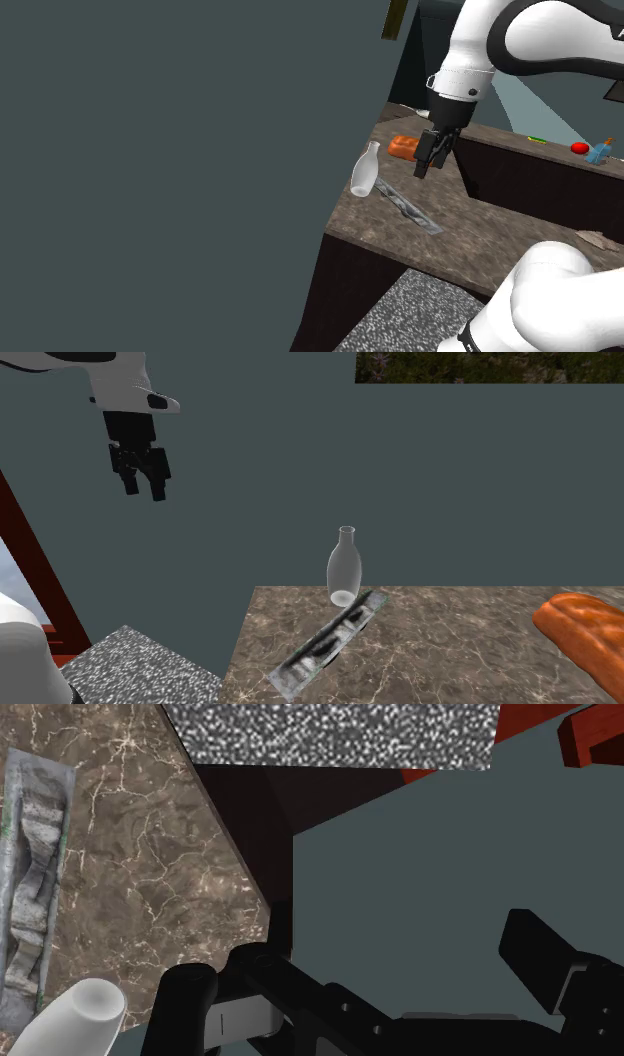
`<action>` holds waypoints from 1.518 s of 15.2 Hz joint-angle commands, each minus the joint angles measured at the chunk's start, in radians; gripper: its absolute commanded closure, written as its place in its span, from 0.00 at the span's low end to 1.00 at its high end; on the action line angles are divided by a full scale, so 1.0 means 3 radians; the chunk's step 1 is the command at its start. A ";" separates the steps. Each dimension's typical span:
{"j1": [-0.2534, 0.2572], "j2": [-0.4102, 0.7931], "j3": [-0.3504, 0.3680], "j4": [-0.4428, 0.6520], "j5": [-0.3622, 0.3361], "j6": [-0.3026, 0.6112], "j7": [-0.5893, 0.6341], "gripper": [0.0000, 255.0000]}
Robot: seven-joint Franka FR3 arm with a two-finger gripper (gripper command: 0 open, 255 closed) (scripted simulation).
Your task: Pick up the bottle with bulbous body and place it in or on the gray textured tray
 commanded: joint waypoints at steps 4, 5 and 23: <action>-0.0055 0.0251 -0.0154 0.0060 -0.0121 0.0187 -0.0172 0.00; -0.0071 0.0340 -0.0204 0.0089 -0.0156 0.0248 -0.0227 0.00; -0.0306 0.2294 -0.0974 0.1298 -0.0256 0.1009 -0.1230 0.00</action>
